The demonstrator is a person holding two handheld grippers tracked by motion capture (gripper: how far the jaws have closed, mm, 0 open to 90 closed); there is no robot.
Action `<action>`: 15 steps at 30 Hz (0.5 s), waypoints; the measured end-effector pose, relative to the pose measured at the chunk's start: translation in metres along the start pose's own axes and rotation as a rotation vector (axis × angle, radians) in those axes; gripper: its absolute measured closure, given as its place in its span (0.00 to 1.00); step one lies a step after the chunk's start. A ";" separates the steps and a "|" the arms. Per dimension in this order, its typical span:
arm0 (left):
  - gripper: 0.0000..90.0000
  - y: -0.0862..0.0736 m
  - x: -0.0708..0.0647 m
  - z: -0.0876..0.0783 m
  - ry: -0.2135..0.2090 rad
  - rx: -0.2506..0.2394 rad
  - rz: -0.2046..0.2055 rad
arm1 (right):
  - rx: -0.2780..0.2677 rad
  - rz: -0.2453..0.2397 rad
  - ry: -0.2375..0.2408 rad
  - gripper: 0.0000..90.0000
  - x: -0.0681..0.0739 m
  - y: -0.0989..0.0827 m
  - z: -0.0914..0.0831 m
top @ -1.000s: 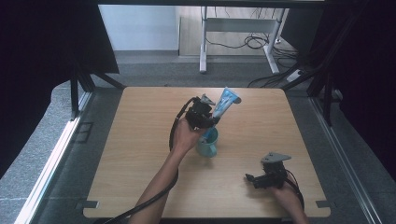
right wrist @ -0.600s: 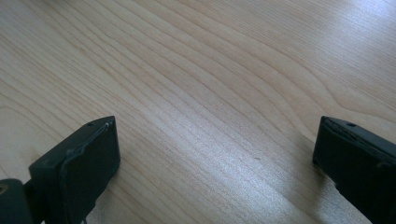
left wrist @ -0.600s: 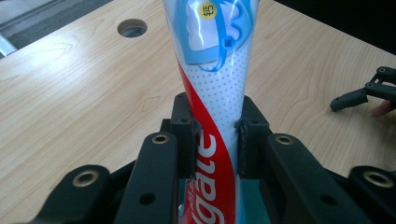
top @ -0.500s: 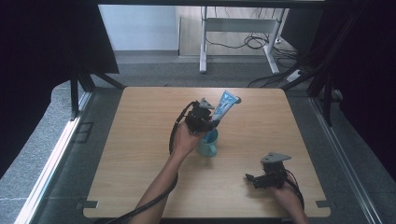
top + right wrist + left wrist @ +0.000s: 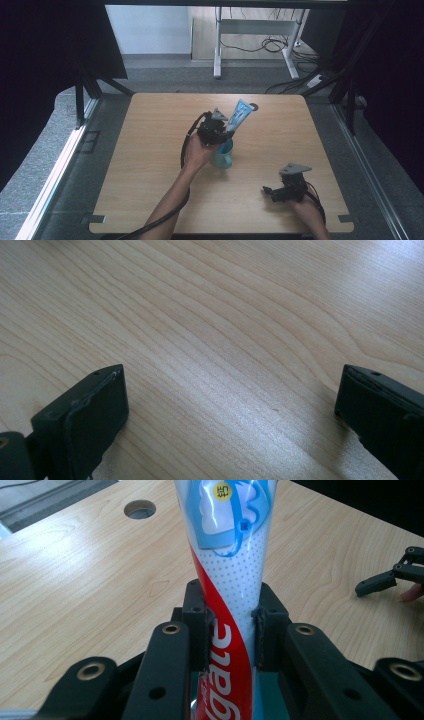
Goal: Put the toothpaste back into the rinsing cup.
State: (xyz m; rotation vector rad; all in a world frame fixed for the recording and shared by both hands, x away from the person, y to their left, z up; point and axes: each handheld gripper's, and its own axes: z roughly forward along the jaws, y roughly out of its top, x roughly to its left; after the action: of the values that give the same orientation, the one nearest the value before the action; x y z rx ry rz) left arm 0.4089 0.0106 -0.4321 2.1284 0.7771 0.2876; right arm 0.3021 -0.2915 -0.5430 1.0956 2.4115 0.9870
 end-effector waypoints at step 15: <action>0.80 -0.013 0.002 0.002 -0.010 -0.023 -0.026 | 0.000 0.000 0.000 0.00 0.000 0.000 0.000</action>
State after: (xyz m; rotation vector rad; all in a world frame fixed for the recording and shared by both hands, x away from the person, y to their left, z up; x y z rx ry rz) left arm 0.4060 0.0165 -0.4439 2.0952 0.7917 0.2709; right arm 0.3021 -0.2915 -0.5431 1.0953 2.4115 0.9867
